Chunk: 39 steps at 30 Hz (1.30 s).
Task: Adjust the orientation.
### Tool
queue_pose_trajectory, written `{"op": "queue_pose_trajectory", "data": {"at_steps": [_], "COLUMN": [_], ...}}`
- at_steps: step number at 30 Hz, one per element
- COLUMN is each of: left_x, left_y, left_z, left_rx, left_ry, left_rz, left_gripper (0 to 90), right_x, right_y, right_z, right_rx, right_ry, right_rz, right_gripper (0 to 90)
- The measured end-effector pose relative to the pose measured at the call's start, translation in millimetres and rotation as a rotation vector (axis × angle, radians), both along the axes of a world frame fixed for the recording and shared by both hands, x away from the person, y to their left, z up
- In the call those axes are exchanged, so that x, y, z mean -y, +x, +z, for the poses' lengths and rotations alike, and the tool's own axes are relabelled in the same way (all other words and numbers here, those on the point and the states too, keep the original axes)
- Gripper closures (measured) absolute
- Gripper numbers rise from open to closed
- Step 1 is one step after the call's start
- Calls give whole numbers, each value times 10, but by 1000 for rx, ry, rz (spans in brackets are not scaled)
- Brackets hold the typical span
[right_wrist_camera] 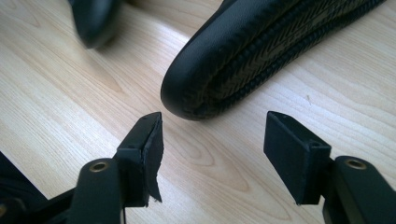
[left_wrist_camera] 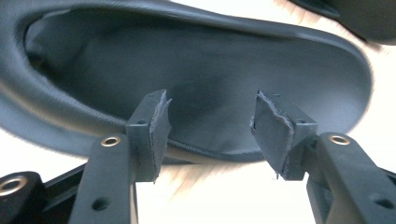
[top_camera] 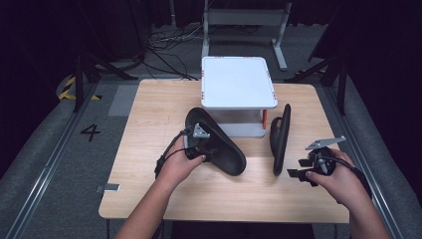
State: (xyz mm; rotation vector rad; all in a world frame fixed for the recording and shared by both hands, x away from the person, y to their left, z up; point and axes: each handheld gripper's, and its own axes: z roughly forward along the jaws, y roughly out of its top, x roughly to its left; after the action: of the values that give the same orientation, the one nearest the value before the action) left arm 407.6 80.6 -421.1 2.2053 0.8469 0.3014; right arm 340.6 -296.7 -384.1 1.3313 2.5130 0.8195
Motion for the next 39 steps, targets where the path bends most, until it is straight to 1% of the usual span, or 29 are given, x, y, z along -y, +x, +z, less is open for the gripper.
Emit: {"op": "queue_pose_trajectory", "data": {"at_steps": [2, 3, 6, 7, 11, 13, 15, 16, 18, 19, 21, 23, 25, 26, 27, 28, 30, 31, 32, 33, 34, 35, 39], "left_x": [16, 33, 32, 24, 46, 102, 177, 214, 270, 309, 384, 437, 462, 454, 442, 425, 394, 376, 376, 321, 295, 295, 119], "left_y": [-3, -6, -10, -9, -18, -14, 5, 14, 30, 41, 69, 91, 88, 81, 72, 63, 34, 12, 12, -47, -80, -80, -234], "left_z": [11, 29, 70, 82, 100, 79, 36, 14, -7, -21, -49, -80, -119, -137, -151, -160, -150, -138, -138, -115, -117, -117, -92], "left_rx": [-1, -8, -3, -2, 21, 32, 32, 36, 49, 47, 19, -8, -46, -74, -93, -82, -91, -107, -107, -135, -137, -137, -181], "left_ry": [5, 12, -5, 0, 4, -6, -4, 4, 11, 7, 16, 35, 70, 81, 91, 90, 81, 89, 89, 109, 102, 102, 103], "left_rz": [2, -3, 4, 2, 4, -15, -35, -45, -57, -57, -62, -62, -62, -60, -55, -61, -59, -56, -56, -57, -56, -56, -54], "left_gripper": [413, 413, 372, 367, 358, 357, 368, 375, 385, 389, 400, 440, 461, 478, 488, 498, 506, 510, 522, 531, 530, 530, 530], "right_x": [-1, 6, 46, 62, 84, 68, 51, 39, 35, 35, 42, 56, 66, 69, 70, 68, 57, 47, 47, 16, -3, -3, -109], "right_y": [-10, -18, -55, -64, -71, -66, -62, -68, -72, -76, -89, -101, -103, -103, -100, -97, -82, -72, -72, -47, -34, -34, 44], "right_z": [-1, -4, 8, 13, 31, 26, 8, -1, -15, -20, -27, -22, -13, -9, -8, -10, -18, -21, -21, -16, -12, -12, 1], "right_rx": [-3, -1, -4, 2, 9, 12, 12, 5, 1, 0, -1, -1, 3, 5, 6, 4, 4, 6, 6, 9, 11, 11, 16], "right_ry": [1, 1, 3, 5, 5, 7, 6, 8, 6, 6, 8, 8, 12, 12, 13, 13, 12, 11, 11, 11, 11, 11, 12], "right_rz": [-4, -1, -15, -21, -25, -20, -9, -14, -8, -8, -8, -16, -19, -20, -18, -18, -9, -3, -3, 9, 12, 12, 46], "right_gripper": [385, 384, 383, 383, 382, 381, 380, 379, 378, 376, 374, 372, 370, 369, 368, 367, 366, 364, 364, 362, 362, 362, 360]}}
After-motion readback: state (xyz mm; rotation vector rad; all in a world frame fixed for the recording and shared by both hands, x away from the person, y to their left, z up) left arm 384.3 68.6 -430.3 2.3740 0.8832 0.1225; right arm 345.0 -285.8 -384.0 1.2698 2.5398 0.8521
